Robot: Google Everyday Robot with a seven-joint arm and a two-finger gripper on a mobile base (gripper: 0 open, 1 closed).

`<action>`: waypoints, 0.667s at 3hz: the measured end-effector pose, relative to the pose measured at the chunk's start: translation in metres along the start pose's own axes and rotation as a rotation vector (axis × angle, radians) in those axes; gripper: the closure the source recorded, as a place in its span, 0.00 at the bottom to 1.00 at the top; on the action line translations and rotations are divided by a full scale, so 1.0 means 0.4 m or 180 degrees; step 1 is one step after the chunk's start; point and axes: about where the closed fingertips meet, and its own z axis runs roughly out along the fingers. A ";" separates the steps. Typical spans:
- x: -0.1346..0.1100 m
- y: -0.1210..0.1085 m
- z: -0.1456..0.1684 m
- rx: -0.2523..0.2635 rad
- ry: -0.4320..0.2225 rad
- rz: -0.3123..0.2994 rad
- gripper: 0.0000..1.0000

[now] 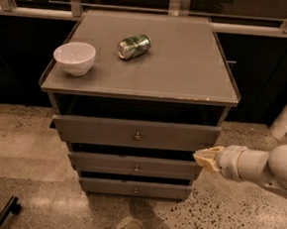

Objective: Close top drawer

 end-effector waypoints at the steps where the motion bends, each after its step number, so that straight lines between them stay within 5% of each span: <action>1: 0.000 0.000 0.000 0.0000 0.0000 0.0000 0.11; 2: 0.000 0.000 0.000 0.0000 0.0000 0.0000 0.00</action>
Offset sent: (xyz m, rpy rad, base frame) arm 0.0000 0.0000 0.0000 0.0000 0.0000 0.0000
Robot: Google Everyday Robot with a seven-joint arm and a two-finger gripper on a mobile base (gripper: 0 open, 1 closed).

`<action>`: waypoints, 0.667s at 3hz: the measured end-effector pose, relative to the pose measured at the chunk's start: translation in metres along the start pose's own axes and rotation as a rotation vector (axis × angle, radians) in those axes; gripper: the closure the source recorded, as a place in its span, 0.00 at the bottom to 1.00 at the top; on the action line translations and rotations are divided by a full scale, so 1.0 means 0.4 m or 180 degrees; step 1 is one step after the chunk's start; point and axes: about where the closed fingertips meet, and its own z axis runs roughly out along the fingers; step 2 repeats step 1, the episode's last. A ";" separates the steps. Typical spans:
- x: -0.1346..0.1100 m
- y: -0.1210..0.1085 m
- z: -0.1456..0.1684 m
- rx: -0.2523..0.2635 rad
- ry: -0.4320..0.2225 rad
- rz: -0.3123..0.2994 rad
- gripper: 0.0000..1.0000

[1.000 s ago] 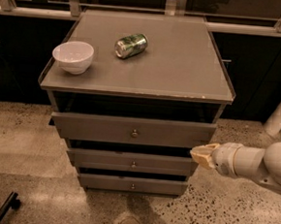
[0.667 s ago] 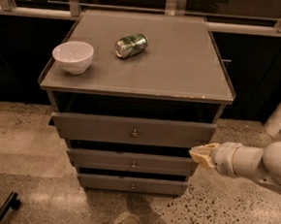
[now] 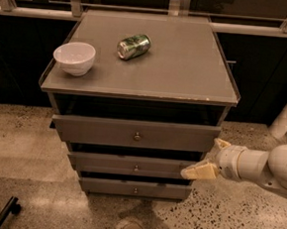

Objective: Close top drawer

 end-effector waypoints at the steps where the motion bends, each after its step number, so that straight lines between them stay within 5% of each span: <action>1: 0.000 0.000 0.000 0.0000 0.0000 0.0000 0.00; 2: 0.000 0.000 0.000 0.0000 0.0000 0.0000 0.00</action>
Offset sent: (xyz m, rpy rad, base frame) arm 0.0000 0.0000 0.0000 0.0000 0.0000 0.0000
